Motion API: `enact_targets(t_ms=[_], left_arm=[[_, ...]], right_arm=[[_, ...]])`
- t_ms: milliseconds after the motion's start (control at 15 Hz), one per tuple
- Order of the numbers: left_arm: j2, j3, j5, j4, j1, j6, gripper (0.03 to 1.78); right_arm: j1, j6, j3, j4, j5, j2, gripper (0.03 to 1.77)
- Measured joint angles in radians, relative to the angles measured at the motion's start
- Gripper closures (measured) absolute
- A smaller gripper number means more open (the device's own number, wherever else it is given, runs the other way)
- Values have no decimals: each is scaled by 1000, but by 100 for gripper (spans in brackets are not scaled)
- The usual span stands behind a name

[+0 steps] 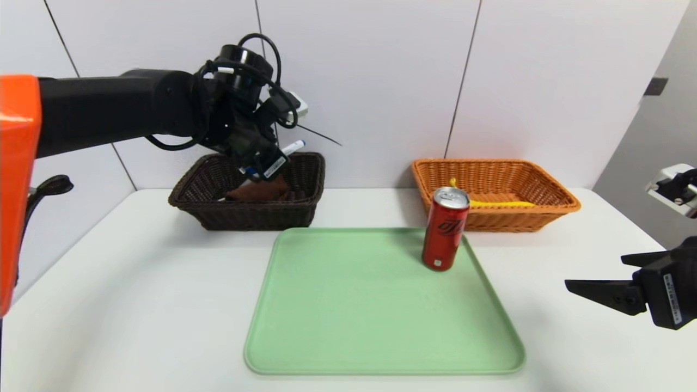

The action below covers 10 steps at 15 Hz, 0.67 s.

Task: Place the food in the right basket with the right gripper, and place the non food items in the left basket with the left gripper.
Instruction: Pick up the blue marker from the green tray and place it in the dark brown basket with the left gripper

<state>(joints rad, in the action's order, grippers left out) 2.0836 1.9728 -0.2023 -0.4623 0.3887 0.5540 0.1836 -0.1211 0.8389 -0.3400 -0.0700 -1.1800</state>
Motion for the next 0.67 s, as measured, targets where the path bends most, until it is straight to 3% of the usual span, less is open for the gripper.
enact_targets(t_ms=[533,667], left_arm=[[75,-3,3,13,-19,-3,164],[83,-3,2,14,-19,-7,138]], right_arm=[[-2,0,-11,1,1,5,9],[-11,0,-13,0,2,7,9]])
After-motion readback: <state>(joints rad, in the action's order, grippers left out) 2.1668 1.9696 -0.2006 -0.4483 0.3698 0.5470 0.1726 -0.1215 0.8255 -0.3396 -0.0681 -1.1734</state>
